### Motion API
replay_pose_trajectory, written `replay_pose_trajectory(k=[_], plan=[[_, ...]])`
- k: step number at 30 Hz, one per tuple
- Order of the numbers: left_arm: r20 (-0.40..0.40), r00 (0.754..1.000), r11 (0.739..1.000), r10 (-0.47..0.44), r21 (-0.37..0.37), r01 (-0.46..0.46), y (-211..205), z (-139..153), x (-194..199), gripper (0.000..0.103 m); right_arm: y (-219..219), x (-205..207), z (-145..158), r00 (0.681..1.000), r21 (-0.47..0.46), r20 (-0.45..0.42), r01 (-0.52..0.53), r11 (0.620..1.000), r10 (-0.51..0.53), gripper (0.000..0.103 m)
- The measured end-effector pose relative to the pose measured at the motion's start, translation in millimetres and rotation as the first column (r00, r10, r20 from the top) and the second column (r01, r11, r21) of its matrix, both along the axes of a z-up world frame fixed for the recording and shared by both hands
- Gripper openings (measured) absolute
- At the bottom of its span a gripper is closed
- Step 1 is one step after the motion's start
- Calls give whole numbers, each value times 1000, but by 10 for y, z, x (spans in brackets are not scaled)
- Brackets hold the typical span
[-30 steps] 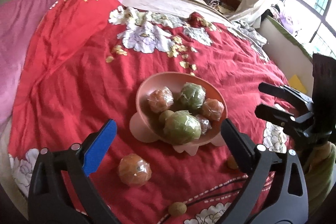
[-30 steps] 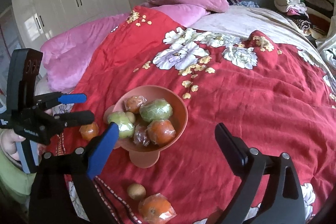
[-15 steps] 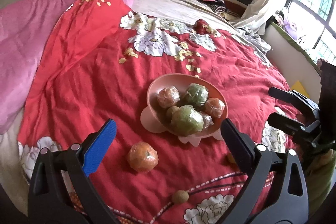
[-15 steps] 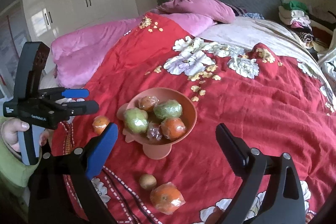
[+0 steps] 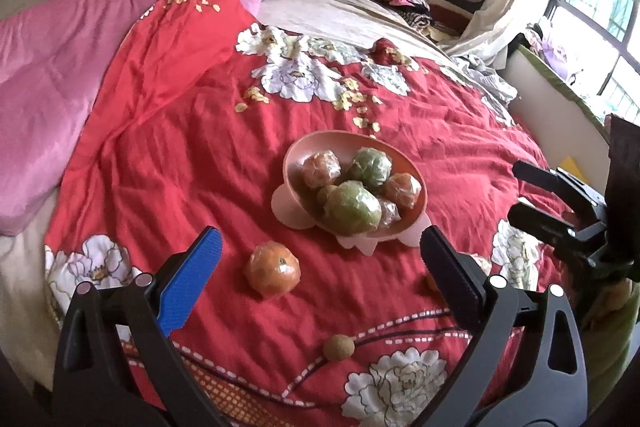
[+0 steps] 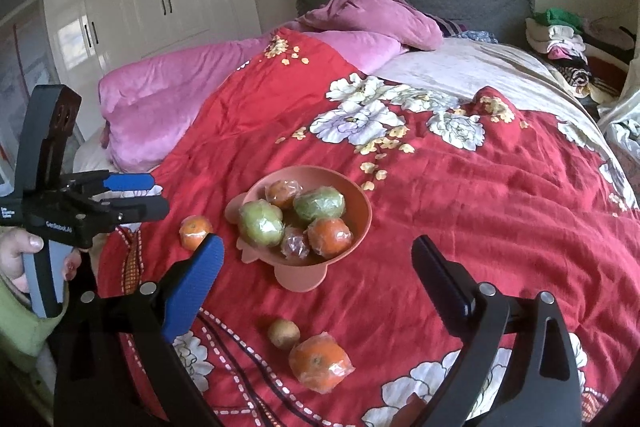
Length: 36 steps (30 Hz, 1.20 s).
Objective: Organize fruits
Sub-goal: 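Withdraw both open tools from the bowl toward the remaining fruits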
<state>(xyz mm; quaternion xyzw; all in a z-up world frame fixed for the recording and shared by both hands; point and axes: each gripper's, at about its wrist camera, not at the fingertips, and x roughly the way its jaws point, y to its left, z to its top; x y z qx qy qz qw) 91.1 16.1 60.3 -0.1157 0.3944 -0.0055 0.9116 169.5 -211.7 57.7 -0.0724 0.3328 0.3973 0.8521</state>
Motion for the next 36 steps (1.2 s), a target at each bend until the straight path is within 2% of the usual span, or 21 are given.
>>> replay_pose_trajectory(k=[21, 36], plan=[[-12, 998, 998, -55, 26, 56, -233, -70, -154, 93, -173, -230, -80, 999, -9, 0, 40, 999, -40, 97], [-26, 998, 998, -62, 26, 63, -260, -126, -230, 93, -118, -345, -219, 1000, -68, 3, 20, 997, -20, 98]])
